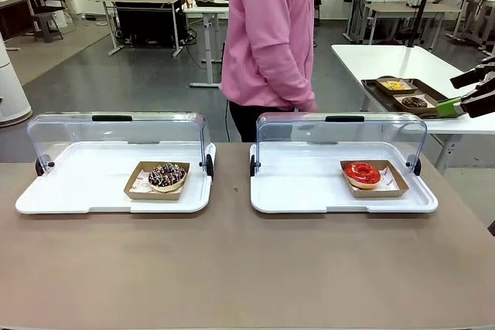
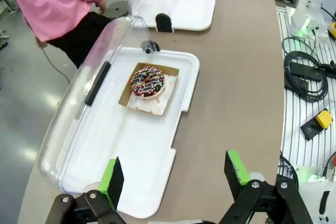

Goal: Provide the desired donut to the person.
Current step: Place the picked Paper togo box onto the Handle tray extended by the person.

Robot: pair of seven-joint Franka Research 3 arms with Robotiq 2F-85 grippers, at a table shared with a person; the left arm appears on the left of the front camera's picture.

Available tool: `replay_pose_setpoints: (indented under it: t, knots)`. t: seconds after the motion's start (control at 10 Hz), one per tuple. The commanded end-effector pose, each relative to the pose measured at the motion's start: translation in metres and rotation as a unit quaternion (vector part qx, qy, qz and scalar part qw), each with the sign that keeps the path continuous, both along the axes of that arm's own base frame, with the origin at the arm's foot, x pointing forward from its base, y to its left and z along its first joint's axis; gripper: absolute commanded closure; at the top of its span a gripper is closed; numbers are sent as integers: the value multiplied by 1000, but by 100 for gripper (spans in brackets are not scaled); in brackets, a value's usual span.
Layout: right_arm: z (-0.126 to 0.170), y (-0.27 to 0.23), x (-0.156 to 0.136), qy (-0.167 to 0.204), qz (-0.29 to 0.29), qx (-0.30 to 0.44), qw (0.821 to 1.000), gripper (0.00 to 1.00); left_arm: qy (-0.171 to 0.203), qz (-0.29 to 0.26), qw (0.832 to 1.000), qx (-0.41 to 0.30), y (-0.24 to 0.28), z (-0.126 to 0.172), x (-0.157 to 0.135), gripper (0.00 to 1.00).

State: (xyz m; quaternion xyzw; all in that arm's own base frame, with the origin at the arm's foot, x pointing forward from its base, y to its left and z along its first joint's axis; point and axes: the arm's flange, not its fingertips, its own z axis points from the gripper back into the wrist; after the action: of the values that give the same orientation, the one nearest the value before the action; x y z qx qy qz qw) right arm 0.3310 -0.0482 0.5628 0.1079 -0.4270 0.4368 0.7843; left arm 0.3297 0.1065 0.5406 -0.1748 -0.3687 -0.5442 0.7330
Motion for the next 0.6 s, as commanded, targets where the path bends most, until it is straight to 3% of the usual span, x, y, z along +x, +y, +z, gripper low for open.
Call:
replay_pose_setpoints:
  t: [0.0, 0.3, 0.5]
  knots:
    - [-1, 0, 1, 2, -1, -3, 1000, 0, -8, 2, 1000, -6, 10, -3, -8, 0]
    - [-1, 0, 1, 2, -1, -3, 1000, 0, -14, 18, 999, -34, 31, -14, -12, 0]
    - [-1, 0, 1, 2, -1, -3, 1000, 0, -41, 25, 997, -52, 39, -17, -17, 0]
